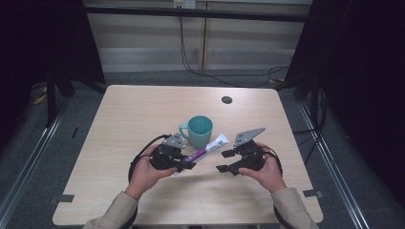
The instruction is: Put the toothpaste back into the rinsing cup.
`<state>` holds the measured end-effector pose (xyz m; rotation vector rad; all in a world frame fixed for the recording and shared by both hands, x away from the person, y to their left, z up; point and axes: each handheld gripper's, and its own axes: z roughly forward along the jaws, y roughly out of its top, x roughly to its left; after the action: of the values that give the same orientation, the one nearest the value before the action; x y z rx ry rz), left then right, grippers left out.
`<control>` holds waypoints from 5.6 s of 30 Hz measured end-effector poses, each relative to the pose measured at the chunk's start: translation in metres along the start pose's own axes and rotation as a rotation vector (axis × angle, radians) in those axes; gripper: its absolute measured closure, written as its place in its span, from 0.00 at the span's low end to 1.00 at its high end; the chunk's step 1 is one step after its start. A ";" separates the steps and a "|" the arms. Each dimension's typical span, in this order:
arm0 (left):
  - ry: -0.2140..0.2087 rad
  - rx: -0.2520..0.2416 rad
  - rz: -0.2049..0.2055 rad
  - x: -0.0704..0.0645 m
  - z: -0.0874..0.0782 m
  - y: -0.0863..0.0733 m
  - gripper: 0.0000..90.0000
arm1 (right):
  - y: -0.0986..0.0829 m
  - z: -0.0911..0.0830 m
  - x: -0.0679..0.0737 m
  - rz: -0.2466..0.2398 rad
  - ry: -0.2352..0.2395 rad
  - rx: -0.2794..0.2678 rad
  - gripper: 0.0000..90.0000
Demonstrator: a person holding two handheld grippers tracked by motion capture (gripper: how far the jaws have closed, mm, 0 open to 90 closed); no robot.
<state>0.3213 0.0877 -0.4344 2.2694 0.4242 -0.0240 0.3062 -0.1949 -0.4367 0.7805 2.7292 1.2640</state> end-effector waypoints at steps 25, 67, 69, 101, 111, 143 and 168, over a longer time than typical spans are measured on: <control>-0.023 -0.042 -0.048 -0.002 0.010 0.005 0.81 | 0.014 0.004 0.005 0.047 0.026 -0.159 0.57; -0.046 -0.067 -0.099 -0.009 0.023 0.010 0.63 | 0.022 0.009 -0.004 0.250 0.209 -0.356 0.85; -0.033 -0.042 -0.100 -0.008 0.021 0.008 0.46 | 0.022 0.005 -0.004 0.251 0.192 -0.363 0.85; 0.163 0.036 0.014 0.001 0.029 -0.070 0.18 | 0.031 -0.036 -0.031 0.259 0.065 -0.367 0.85; 0.160 -0.004 0.018 0.001 0.029 -0.075 0.16 | 0.043 -0.042 -0.035 0.254 0.063 -0.377 0.85; 0.165 -0.010 0.015 0.001 0.030 -0.075 0.14 | 0.102 -0.052 -0.054 0.249 -0.005 -0.441 0.84; 0.167 -0.003 0.015 0.001 0.030 -0.075 0.14 | 0.103 -0.028 -0.072 0.276 -0.143 -0.398 0.84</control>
<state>0.3022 0.1126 -0.5090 2.2799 0.4942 0.1743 0.4063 -0.1914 -0.3562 1.1672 2.2069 1.6563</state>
